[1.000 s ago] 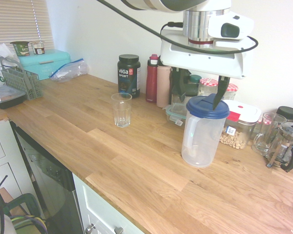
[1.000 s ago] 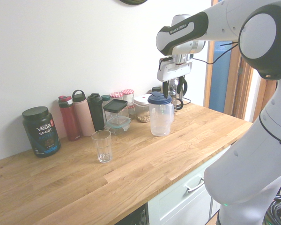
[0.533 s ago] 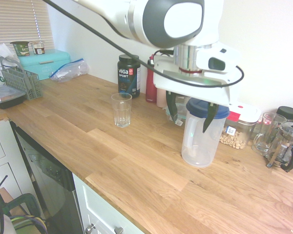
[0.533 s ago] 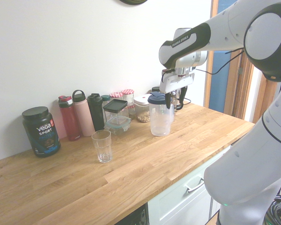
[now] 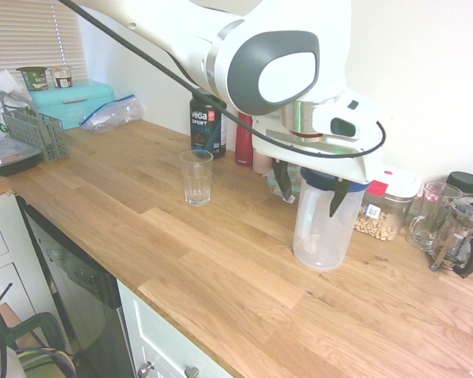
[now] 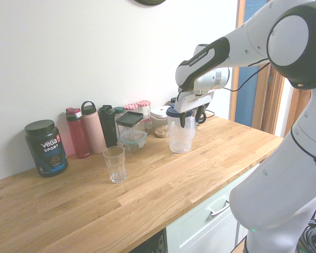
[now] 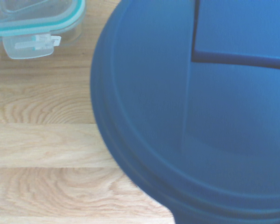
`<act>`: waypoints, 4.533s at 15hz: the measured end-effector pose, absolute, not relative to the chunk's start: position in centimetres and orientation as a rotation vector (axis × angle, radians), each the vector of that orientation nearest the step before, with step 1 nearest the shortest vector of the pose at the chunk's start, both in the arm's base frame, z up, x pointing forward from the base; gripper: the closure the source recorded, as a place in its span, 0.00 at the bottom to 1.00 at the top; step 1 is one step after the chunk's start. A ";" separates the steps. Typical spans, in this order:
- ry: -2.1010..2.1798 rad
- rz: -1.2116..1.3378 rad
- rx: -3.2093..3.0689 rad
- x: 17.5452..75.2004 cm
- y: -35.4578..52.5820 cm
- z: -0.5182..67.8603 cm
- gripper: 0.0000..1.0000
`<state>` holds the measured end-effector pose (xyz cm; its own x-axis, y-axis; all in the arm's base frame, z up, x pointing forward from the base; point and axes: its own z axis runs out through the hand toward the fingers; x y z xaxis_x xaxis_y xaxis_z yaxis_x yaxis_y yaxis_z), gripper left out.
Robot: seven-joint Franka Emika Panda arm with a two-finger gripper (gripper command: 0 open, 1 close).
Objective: Pour me some water
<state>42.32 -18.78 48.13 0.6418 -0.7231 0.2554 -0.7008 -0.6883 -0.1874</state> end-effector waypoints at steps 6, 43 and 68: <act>1.213 -0.487 -2.783 42.7 -19.0 47.1 1.00; -0.886 0.158 -3.411 47.1 3.6 59.2 1.00; -1.255 0.327 -3.646 55.5 12.0 52.8 1.00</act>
